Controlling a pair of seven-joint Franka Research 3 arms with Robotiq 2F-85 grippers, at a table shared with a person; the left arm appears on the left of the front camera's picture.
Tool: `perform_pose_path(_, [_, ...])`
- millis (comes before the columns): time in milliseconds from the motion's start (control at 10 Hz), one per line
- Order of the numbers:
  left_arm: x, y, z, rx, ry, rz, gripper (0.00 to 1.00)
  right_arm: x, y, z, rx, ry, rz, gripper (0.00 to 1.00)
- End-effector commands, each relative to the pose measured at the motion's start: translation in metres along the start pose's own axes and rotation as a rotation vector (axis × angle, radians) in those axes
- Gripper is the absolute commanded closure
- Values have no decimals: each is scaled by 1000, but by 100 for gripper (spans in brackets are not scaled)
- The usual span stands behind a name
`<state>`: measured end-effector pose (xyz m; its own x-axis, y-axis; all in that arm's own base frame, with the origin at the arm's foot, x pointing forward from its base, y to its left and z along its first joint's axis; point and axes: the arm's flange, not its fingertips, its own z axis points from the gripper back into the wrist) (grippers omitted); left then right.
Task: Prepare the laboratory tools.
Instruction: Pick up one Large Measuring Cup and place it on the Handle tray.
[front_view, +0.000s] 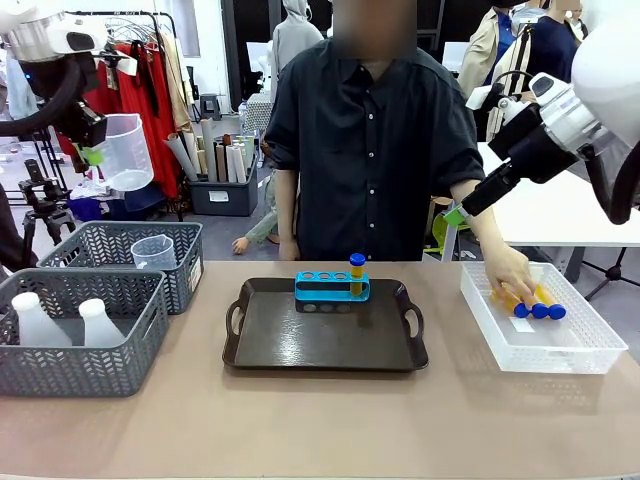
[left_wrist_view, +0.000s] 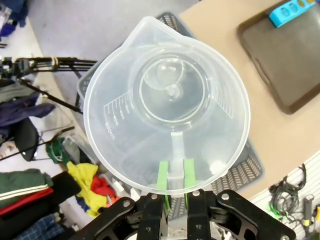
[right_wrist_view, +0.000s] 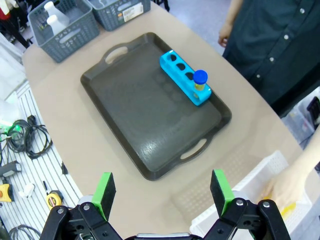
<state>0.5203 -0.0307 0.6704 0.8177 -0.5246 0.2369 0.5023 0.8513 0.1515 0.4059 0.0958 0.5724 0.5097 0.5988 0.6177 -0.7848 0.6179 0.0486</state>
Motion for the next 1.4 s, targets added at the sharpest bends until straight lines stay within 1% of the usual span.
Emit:
perform_pose_path(0, [4, -8, 12, 7, 7, -64, 100, 1, 0, 1, 15, -15, -2, 0])
perform_pose_path(200, [6, -22, 16, 12, 6, -114, 100, 1, 0, 1, 15, -15, -2, 0])
perform_pose_path(300, [9, -33, 16, 3, 1, -163, 100, 1, 0, 1, 15, -15, -2, 0])
perform_pose_path(400, [15, -52, 11, 10, -13, -289, 100, 1, 0, 1, 15, -15, -2, 0])
perform_pose_path(500, [24, -73, 5, 1, -23, -365, 100, 1, 0, 1, 15, -15, -2, 0])
perform_pose_path(600, [37, -91, -5, -18, -27, -449, 100, 1, 0, 1, 15, -15, -2, 0])
perform_pose_path(800, [61, -129, -31, -56, -3, -581, 100, 1, 0, 1, 15, -15, -2, 0])
perform_pose_path(1100, [95, -206, -83, -113, 16, -856, 100, 1, 0, 1, 15, -15, -2, 0])
perform_pose_path(1300, [115, -254, -109, -153, 38, -995, 100, 1, 0, 1, 15, -15, -2, 0])
